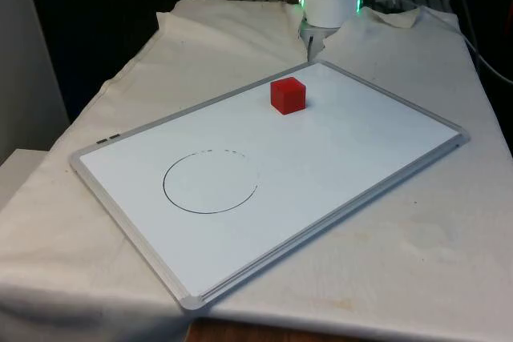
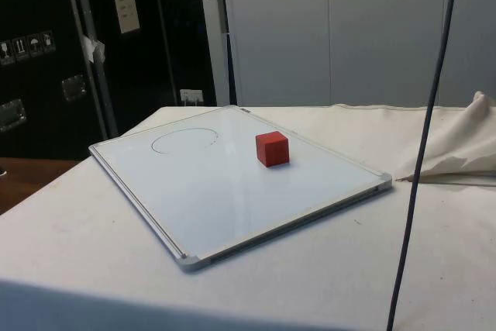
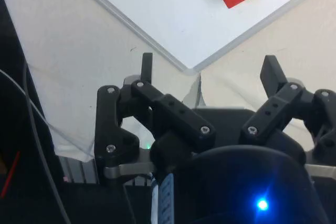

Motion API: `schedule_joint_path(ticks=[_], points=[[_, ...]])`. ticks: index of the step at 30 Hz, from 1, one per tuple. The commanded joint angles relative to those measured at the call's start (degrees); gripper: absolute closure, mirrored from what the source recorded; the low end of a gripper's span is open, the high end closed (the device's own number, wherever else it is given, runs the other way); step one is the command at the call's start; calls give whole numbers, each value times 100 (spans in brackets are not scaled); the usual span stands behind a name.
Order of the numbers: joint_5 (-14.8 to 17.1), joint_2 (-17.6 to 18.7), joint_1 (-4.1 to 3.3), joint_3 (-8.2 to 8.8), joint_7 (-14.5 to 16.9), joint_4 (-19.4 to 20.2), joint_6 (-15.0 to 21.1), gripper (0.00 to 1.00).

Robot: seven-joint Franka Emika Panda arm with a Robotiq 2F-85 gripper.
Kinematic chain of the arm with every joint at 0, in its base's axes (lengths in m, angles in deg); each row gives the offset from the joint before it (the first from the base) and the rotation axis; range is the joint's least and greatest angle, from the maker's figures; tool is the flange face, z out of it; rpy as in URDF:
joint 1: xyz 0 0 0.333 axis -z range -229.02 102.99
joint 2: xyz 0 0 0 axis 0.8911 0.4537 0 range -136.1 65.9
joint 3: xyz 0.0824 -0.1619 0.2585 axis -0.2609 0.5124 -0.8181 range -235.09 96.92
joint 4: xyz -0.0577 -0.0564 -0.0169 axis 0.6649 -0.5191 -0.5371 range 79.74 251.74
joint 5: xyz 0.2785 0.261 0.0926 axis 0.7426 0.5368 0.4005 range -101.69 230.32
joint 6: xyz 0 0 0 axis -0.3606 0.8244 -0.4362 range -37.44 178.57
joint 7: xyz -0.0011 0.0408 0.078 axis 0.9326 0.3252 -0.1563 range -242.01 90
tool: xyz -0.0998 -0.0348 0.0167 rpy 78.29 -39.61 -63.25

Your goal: Push the cube into the marked area.

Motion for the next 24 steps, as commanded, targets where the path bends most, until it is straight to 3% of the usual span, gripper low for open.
schedule_joint_path(ticks=[1, 4, 9, 10, 19, 24], points=[[-11, -6, 0, -11, -17, 6, 0, 0], [-138, -103, -11, -69, -138, 103, 86, 12], [-115, -80, 0, -86, -115, 86, 34, 46], [-166, -126, -11, -92, -172, 143, 115, 46], [-126, -86, 0, -97, -132, 97, 40, 94], [-195, -309, -11, -109, -183, 550, 413, 100]])
